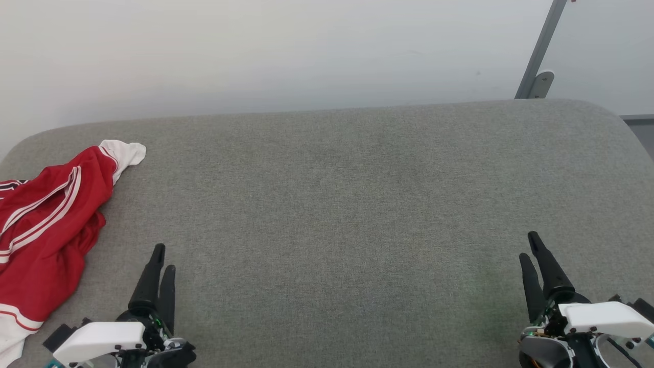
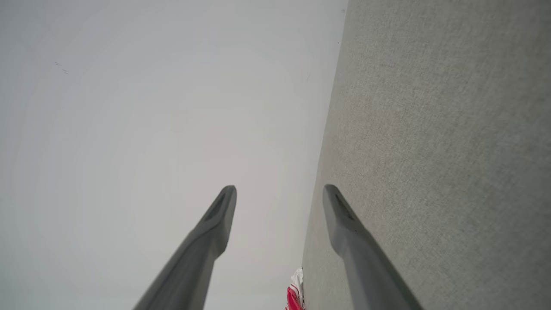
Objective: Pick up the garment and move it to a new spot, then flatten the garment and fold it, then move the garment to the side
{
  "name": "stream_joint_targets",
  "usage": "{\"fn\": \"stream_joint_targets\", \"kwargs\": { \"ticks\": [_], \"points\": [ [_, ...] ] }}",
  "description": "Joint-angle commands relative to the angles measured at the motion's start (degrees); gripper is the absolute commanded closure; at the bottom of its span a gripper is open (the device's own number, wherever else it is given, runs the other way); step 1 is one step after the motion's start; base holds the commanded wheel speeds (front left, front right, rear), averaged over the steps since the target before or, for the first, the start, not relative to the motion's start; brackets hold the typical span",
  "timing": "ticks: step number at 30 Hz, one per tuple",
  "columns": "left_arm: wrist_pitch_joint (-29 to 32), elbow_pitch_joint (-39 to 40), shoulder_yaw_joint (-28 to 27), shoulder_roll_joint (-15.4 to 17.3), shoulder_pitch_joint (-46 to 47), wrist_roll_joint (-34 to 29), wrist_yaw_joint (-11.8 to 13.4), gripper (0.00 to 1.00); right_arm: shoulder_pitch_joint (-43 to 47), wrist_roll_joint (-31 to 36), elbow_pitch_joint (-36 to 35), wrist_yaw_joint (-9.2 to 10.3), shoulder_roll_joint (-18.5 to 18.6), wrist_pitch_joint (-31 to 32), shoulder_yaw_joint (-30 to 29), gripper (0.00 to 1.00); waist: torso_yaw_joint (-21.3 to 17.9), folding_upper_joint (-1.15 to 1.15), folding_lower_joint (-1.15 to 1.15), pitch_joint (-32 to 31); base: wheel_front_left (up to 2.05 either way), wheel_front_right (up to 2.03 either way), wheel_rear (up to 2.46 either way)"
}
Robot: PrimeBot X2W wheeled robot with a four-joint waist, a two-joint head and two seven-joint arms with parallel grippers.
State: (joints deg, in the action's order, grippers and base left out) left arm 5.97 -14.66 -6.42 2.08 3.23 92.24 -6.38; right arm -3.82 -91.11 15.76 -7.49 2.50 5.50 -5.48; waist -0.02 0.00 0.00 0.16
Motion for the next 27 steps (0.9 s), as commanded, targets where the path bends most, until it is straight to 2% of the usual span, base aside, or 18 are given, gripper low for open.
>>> {"fn": "stream_joint_targets", "kwargs": {
  "ticks": [1, 15, 27],
  "points": [
    [-0.58, 2.0, -0.01, 0.72, 0.63, -0.74, 0.51, 0.0, -1.52, 1.32, -1.2, 0.0, 0.47, -0.75, 0.62, 0.0, -0.01, 0.0, 0.0, -0.01, 0.0, 0.0, 0.0],
    [-4.9, 4.68, 2.11, 4.85, -0.86, -11.98, 3.95, 0.0, -3.15, 17.57, 0.48, 0.0, 2.04, -3.36, 2.35, 0.0, 0.02, 0.0, 0.0, -0.21, 0.0, 0.0, 0.0],
    [-7.92, 5.3, 5.55, 8.86, -1.64, -24.99, 6.1, 0.0, -3.34, 30.73, -0.12, 0.0, 2.43, -3.93, 3.42, 0.0, 0.14, 0.0, 0.0, -0.5, 0.0, 0.0, 0.0]
  ]
}}
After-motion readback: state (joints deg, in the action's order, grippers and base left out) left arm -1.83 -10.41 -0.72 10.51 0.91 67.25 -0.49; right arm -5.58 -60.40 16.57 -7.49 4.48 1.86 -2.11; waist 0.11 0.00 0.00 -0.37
